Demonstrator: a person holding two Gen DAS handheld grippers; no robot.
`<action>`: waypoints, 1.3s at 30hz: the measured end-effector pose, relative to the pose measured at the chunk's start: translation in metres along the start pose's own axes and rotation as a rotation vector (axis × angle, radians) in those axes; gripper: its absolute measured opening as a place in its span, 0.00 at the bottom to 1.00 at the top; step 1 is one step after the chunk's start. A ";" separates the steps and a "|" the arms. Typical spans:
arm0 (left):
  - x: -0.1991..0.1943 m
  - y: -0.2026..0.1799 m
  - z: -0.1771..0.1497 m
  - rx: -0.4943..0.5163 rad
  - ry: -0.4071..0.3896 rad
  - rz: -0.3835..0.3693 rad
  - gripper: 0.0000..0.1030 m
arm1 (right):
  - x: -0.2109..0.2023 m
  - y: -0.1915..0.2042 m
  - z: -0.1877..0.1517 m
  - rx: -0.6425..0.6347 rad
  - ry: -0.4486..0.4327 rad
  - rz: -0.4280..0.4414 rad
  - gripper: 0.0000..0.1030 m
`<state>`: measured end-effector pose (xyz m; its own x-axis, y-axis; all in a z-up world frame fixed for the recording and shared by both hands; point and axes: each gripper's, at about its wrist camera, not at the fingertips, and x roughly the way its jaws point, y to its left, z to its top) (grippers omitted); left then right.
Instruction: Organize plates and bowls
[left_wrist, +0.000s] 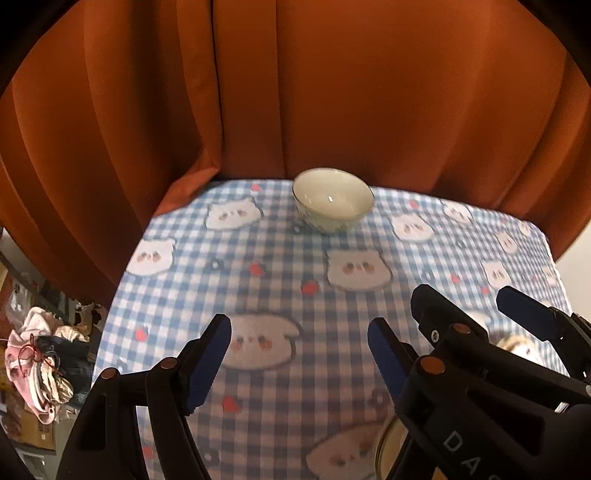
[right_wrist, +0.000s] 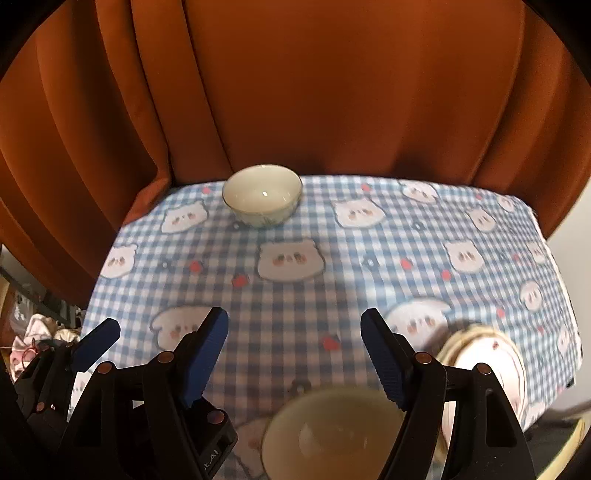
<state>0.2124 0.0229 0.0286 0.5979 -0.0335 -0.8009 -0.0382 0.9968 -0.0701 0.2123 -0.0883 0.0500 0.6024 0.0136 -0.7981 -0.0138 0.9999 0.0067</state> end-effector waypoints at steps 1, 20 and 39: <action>0.003 -0.002 0.007 -0.003 -0.006 0.010 0.76 | 0.000 0.000 0.000 0.000 0.000 0.000 0.75; 0.101 -0.028 0.109 -0.067 -0.049 0.181 0.75 | 0.105 -0.028 0.123 -0.046 -0.032 0.124 0.75; 0.194 -0.012 0.126 -0.115 0.007 0.246 0.47 | 0.218 -0.016 0.152 -0.053 0.034 0.139 0.47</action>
<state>0.4298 0.0132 -0.0505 0.5540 0.2083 -0.8060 -0.2731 0.9601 0.0605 0.4647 -0.0998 -0.0327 0.5644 0.1506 -0.8116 -0.1374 0.9866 0.0875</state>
